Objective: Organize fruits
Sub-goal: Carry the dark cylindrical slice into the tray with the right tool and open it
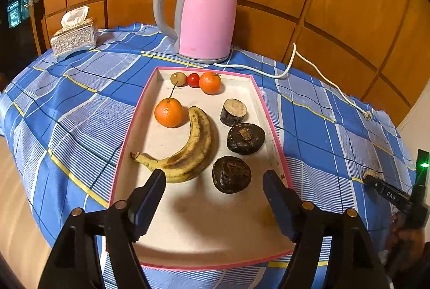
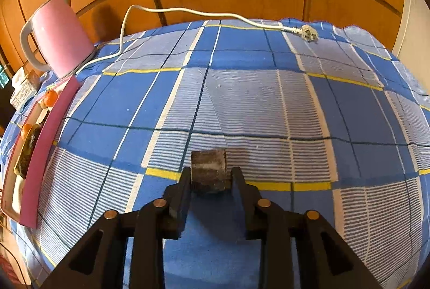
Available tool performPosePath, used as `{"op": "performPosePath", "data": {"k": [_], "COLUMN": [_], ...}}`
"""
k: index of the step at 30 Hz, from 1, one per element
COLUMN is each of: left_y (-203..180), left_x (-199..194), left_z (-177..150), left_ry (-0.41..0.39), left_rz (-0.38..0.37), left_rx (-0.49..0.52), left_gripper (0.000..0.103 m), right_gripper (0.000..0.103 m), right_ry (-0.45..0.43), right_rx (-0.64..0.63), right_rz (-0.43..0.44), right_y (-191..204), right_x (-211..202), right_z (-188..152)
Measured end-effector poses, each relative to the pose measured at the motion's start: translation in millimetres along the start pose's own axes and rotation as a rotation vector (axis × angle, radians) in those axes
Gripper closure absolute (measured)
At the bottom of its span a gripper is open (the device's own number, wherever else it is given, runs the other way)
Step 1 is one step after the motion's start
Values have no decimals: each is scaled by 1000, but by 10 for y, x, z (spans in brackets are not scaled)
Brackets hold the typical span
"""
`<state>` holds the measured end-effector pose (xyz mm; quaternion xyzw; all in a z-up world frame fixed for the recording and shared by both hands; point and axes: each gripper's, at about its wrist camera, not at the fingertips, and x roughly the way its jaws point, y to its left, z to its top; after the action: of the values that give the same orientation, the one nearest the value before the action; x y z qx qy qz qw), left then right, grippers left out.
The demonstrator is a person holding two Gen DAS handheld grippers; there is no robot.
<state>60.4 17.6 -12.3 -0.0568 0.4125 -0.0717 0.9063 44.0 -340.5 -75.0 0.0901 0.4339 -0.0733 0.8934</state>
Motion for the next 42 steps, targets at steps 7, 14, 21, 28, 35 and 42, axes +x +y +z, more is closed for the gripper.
{"op": "performPosePath", "data": {"k": [7,14,21,28,35,42], "left_y": [43,89,169,272,484,651], "left_x": [-35,-65,-84,-119,-154,-162], "left_z": [-44,-63,-70,-53,-14,-8], "left_ry": [2,-2,-5,-16,-32,-39], "left_rz": [6,13,30,47,94,120], "left_rx": [-3,-10,-20,-40,-90,-125], "left_gripper": [27,26,24,23,20,18], "right_gripper": [74,76,76,76,76,76], "right_ry": [-21,-30,-35,0,15,46], "right_rx": [-27,-77,-108,-152,-342,-460], "right_rz": [-32,-71,-46,158,352,455], "right_y": [30,98,232,574,1429,2248], "right_x": [-61,-78,-146,-245,-363,-285], "right_z": [53,28,63,134,238,329]}}
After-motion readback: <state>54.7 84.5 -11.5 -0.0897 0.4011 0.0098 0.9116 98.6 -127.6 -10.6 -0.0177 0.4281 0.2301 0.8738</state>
